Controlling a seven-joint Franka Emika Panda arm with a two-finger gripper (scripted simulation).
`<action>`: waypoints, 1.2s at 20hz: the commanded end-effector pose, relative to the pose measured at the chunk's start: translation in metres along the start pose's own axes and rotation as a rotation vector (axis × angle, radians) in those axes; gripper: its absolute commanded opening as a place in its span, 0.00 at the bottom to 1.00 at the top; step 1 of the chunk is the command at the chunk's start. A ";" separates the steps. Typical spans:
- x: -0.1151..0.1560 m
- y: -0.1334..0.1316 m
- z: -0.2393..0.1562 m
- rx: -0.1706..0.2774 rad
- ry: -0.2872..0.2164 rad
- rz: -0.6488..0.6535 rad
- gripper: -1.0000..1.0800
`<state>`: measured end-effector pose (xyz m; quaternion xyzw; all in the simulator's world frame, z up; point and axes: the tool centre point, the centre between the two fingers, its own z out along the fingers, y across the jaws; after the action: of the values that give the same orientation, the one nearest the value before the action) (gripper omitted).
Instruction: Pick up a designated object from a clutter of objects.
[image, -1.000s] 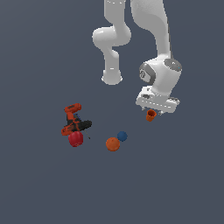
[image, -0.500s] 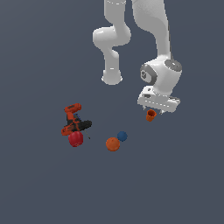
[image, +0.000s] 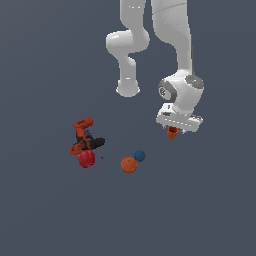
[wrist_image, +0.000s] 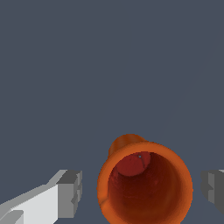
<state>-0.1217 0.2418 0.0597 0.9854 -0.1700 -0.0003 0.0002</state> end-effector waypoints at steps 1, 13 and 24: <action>0.000 0.000 0.010 0.000 0.000 0.000 0.96; 0.000 0.000 0.019 0.000 0.000 0.000 0.00; 0.002 0.006 0.012 0.001 0.002 0.000 0.00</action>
<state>-0.1224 0.2380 0.0449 0.9855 -0.1695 0.0000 -0.0001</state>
